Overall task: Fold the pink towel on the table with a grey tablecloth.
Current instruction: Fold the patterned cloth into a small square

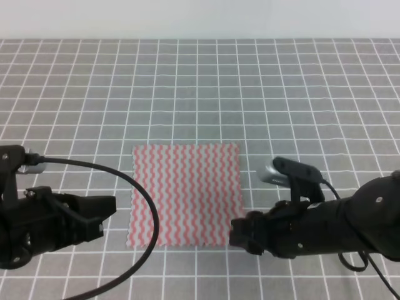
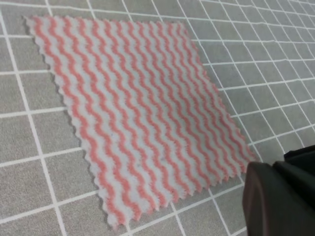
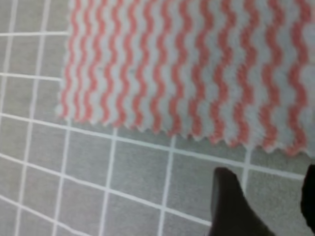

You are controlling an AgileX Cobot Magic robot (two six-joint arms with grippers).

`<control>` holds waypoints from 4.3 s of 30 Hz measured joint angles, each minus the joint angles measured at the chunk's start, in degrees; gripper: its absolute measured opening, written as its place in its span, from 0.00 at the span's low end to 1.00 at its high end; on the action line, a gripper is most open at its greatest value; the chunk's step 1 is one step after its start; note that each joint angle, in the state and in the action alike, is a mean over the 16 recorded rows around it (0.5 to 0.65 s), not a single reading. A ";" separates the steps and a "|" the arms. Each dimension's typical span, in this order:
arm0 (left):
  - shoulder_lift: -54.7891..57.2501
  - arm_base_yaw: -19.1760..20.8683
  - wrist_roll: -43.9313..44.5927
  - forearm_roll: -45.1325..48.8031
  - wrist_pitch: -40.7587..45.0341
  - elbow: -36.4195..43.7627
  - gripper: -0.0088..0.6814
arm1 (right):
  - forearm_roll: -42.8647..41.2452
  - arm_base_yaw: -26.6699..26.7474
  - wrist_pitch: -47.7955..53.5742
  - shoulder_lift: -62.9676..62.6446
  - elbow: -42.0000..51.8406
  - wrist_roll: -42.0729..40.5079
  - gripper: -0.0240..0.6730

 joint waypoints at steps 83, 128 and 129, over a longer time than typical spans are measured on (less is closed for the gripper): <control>-0.04 -0.01 0.37 0.15 0.11 0.00 0.01 | -1.09 -0.03 -3.67 11.23 -3.51 1.81 0.14; 5.55 -11.74 25.41 0.25 -4.87 -0.03 0.19 | -3.21 0.01 -10.71 8.00 -11.88 0.63 0.01; 6.31 -12.08 26.37 0.10 -5.08 -0.04 0.23 | -3.20 0.01 -10.86 8.08 -11.96 0.54 0.01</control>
